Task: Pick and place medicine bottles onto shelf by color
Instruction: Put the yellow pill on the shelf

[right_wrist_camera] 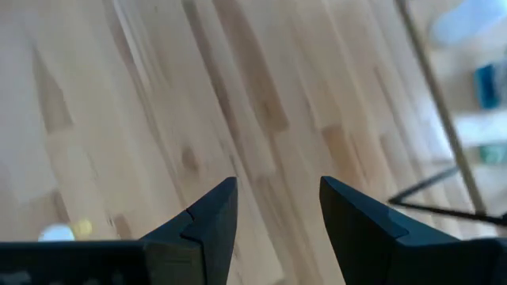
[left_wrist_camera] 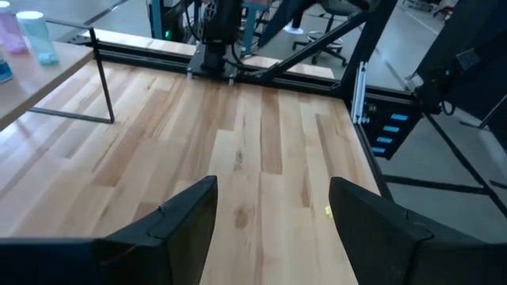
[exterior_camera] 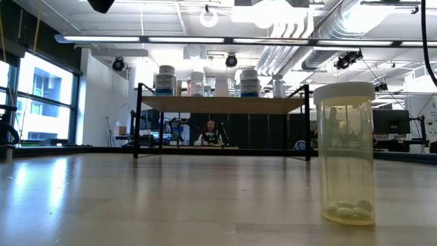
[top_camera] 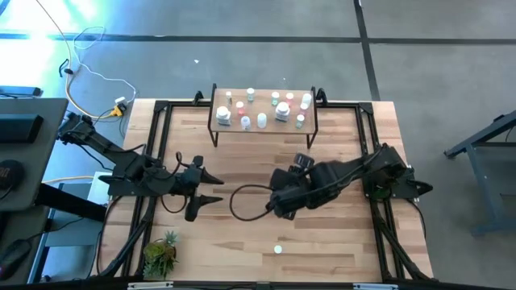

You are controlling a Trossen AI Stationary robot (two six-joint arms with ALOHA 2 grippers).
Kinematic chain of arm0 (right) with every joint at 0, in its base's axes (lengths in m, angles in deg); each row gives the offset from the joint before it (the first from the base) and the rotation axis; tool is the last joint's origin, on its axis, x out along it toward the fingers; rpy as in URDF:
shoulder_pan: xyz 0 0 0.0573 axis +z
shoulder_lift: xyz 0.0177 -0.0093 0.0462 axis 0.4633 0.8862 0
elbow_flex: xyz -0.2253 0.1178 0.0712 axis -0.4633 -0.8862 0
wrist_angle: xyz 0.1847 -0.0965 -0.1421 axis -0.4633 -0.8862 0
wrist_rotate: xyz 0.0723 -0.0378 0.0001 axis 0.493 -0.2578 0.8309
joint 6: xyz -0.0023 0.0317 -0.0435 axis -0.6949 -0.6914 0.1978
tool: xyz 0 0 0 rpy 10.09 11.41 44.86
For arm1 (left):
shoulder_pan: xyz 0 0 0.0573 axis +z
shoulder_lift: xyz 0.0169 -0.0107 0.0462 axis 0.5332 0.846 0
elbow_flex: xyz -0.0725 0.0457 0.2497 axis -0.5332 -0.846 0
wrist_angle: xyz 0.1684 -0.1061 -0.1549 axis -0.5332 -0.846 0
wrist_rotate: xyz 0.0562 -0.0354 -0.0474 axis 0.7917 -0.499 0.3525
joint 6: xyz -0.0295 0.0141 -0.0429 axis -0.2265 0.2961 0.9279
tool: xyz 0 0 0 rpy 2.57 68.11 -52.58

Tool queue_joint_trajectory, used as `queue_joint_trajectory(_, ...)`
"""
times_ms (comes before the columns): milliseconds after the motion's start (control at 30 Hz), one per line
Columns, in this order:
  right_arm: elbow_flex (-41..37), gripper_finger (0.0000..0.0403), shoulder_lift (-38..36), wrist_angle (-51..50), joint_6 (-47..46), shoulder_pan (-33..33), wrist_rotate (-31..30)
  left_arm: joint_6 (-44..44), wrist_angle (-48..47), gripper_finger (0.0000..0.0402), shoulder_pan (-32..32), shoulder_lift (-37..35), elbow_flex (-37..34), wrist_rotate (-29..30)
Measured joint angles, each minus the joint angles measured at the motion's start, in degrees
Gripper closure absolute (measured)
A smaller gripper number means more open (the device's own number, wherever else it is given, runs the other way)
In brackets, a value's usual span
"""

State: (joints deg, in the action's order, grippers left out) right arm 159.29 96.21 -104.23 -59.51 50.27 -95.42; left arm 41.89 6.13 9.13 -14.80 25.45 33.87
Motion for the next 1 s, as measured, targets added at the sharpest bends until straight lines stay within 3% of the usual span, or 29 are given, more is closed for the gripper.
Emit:
queue_joint_trajectory(233,-10.52,0.0231,-1.17,4.93,-1.23,0.25,6.11,0.0,-0.94,0.017,0.0,0.01,0.0,0.0)
queue_joint_trajectory(633,-30.34,0.0231,-9.16,27.31,-0.44,2.09,17.94,0.0,-1.12,0.017,0.0,0.04,0.0,-0.02)
queue_joint_trajectory(1000,-37.52,0.0231,-10.4,33.73,-4.45,5.62,19.15,0.0,-1.11,0.017,0.0,0.04,0.0,-0.02)
